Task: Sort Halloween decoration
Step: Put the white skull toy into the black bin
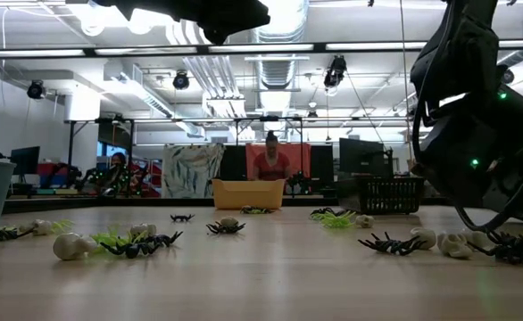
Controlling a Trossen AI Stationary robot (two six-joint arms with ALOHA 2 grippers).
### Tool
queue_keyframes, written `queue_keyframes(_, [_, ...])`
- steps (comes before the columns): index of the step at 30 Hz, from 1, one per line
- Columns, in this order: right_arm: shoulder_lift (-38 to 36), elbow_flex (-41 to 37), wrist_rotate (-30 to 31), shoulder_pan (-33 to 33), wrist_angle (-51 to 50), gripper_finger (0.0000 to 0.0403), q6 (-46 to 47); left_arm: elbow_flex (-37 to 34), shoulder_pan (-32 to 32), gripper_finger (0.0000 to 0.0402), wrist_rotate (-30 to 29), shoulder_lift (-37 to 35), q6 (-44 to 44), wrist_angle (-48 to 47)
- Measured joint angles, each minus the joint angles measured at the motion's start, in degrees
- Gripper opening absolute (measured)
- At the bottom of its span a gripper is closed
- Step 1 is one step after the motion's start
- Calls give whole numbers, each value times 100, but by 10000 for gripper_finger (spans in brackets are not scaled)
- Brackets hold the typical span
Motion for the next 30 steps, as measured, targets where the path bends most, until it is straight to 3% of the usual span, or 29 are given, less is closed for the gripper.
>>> queue_keyframes(17, [2, -18, 38, 162, -89, 114, -2, 0, 1, 117, -1, 0, -1, -13])
queue_keyframes(30, [0, -46, 11, 159, 77, 29, 31, 0, 0, 117, -1, 0, -1, -17])
